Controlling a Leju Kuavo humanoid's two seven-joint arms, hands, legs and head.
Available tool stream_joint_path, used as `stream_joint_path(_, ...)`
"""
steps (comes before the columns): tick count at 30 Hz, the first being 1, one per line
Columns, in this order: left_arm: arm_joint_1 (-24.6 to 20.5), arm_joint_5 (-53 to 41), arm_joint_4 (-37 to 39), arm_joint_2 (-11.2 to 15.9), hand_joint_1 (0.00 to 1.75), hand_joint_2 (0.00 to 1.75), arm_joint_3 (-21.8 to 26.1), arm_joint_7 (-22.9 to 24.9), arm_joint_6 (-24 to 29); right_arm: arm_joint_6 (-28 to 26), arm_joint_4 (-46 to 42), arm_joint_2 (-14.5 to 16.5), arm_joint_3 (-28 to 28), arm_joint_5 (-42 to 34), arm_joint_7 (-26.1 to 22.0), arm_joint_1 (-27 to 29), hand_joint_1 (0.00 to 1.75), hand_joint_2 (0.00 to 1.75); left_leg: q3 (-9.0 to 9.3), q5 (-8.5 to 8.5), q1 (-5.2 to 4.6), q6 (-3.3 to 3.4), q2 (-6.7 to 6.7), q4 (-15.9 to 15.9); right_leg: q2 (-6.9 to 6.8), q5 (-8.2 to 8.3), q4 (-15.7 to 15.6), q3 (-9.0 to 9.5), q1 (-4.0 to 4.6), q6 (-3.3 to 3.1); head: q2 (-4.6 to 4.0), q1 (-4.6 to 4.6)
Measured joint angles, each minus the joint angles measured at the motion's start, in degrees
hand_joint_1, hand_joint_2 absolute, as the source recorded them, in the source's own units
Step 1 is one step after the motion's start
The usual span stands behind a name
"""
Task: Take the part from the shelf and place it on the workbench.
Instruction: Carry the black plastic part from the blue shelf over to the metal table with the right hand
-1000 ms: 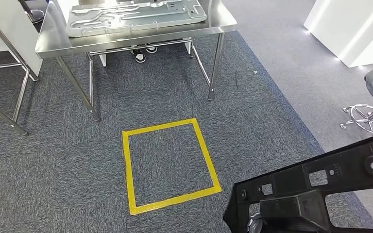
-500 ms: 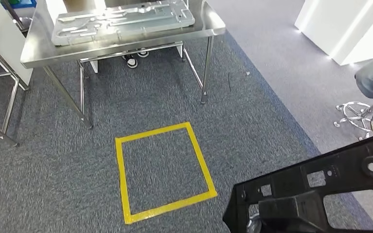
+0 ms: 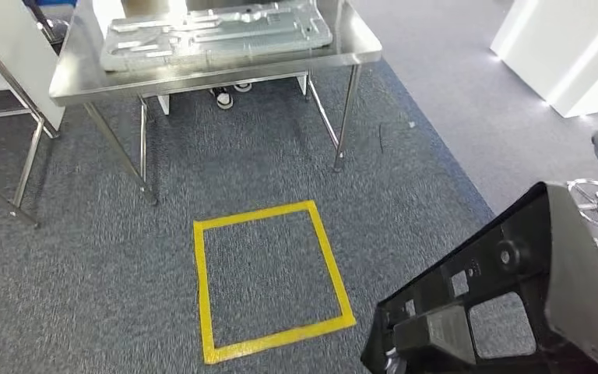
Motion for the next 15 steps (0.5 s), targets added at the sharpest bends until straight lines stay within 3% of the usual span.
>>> stream_joint_path(1,-0.04,0.00,0.00,-0.01,0.00,0.00,0.01,0.01,0.01,0.00,0.07,0.00,0.03,0.01,0.01,0.03,1.75,1.75,-0.15,-0.10,0.02,-0.35,-0.35,-0.08,0.44,-0.21,-0.78,0.27,0.12,-0.19,0.00,-0.01)
stream_joint_path(3,-0.06,-0.03,-0.01,0.01,0.00,0.00,0.02,0.01,0.02,-0.06,0.17,0.00,0.14,0.07,0.07,0.07,1.75,1.75,0.00,-0.22,0.15,-1.04,-0.91,-0.39,-0.16,-0.38,-1.34,0.57,0.17,-0.71,0.00,-0.02)
stream_joint_path(5,-0.05,-0.15,-0.01,0.03,0.00,0.00,0.02,0.01,0.04,-0.14,0.26,0.02,0.27,0.18,0.28,0.05,1.75,1.75,-0.23,-1.25,0.15,-1.56,0.03,1.12,-0.89,-0.52,-2.03,1.41,-0.07,-1.47,0.00,-0.03)
stream_joint_path(6,-0.09,-0.27,-0.01,0.04,0.00,0.00,0.02,0.01,0.05,-0.17,0.34,0.03,0.32,0.22,0.48,0.03,1.75,1.75,-1.34,-2.54,0.12,-1.75,0.81,3.72,-1.34,-0.65,-2.32,1.87,-0.16,-1.87,0.00,-0.05)
stream_joint_path(9,-0.09,-0.74,0.00,0.04,0.00,0.00,0.02,0.13,0.06,-0.52,0.90,0.05,0.37,0.24,1.08,-0.01,1.75,1.75,-7.65,-6.54,0.07,-2.03,2.15,14.86,-2.50,-1.38,-2.39,2.70,0.25,-2.58,0.00,-0.06)
stream_joint_path(10,0.00,-0.85,0.00,0.05,0.00,0.00,0.02,0.19,0.07,-0.68,1.13,0.05,0.37,0.25,1.20,-0.03,1.75,1.75,-8.81,-6.22,0.07,-2.03,2.25,16.25,-2.71,-1.63,-2.38,2.98,0.38,-2.65,0.00,-0.05)
stream_joint_path(11,0.09,-0.94,0.00,0.09,0.00,0.00,0.03,0.24,0.09,-0.77,1.33,0.05,0.37,0.32,1.28,-0.05,1.75,1.75,-8.86,-4.72,0.04,-1.92,2.36,15.40,-2.94,-1.90,-2.35,3.33,0.49,-2.69,0.00,-0.07)
stream_joint_path(13,0.15,-1.16,-0.01,0.22,0.00,0.00,0.04,0.30,0.15,-1.05,1.68,0.05,0.42,1.07,1.52,-0.08,1.75,1.75,-6.24,-0.02,-0.17,-1.27,3.28,8.45,-3.43,-2.56,-2.33,4.25,0.71,-2.64,0.00,-0.06)
stream_joint_path(15,-0.16,-1.53,-0.01,0.39,0.00,0.00,0.05,0.34,0.17,-1.60,1.97,0.04,0.54,2.24,1.86,-0.12,1.75,1.75,-3.77,2.31,-0.68,-0.50,4.75,2.42,-3.99,-3.26,-2.19,4.90,1.07,-2.19,0.00,-0.05)
